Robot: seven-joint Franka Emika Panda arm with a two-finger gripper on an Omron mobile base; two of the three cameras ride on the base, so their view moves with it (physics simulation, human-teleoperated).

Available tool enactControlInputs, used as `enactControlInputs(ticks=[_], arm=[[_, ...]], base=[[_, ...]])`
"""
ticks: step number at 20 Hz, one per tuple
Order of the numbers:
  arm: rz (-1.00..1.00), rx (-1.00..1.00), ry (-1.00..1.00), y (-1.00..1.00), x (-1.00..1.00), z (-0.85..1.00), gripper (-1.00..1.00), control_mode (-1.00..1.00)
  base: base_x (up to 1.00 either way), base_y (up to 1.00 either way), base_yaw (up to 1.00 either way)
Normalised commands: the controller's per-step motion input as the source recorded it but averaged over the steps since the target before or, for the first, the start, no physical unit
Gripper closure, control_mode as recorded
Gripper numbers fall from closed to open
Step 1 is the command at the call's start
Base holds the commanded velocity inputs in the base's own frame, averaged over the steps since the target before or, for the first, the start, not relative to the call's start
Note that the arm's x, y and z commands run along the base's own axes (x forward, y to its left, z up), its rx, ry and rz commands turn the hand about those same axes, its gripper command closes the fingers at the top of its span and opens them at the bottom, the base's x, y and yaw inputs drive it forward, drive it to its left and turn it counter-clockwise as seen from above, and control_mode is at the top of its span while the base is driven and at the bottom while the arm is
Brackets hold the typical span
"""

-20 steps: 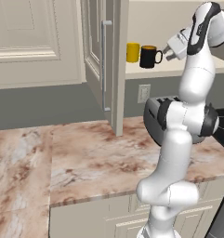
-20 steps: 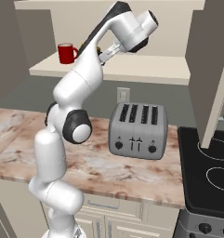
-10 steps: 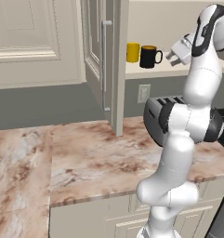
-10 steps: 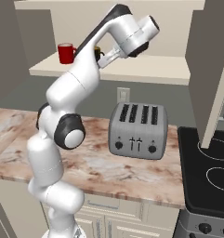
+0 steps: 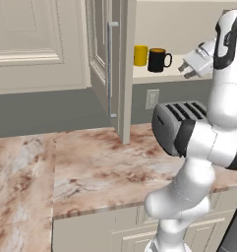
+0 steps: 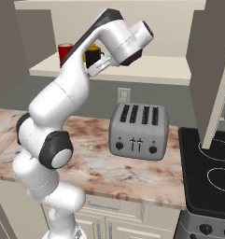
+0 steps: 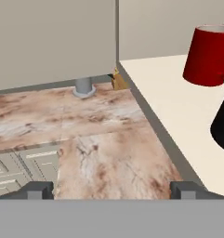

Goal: Pick the mug on the counter and place it in the cabinet with the handle facing the right, like the mugs already inside.

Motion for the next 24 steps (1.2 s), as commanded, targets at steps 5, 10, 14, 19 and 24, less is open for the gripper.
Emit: enactControlInputs(ticks=[5,10,14,19,24], arm=[[-0.04,0.01,0.0,0.17,-0.76,-0.14,-1.0,-1.0],[-0.07,0.02,0.04,0.13,-0.79,-0.25,-1.0,-1.0],[-0.07,0.02,0.1,0.19,-0.63,-0.59,-1.0,-1.0],[-0.01,0.01,0.06,0.47,-0.31,-0.93,-1.0,-1.0],[0.08,0.06,0.06,0.2,0.0,-1.0,-1.0,-1.0]], base=[[0.0,0.0,0.0],[0.0,0.0,0.0],[0.0,0.0,0.0],[0.0,0.0,0.0],[0.0,0.0,0.0]])
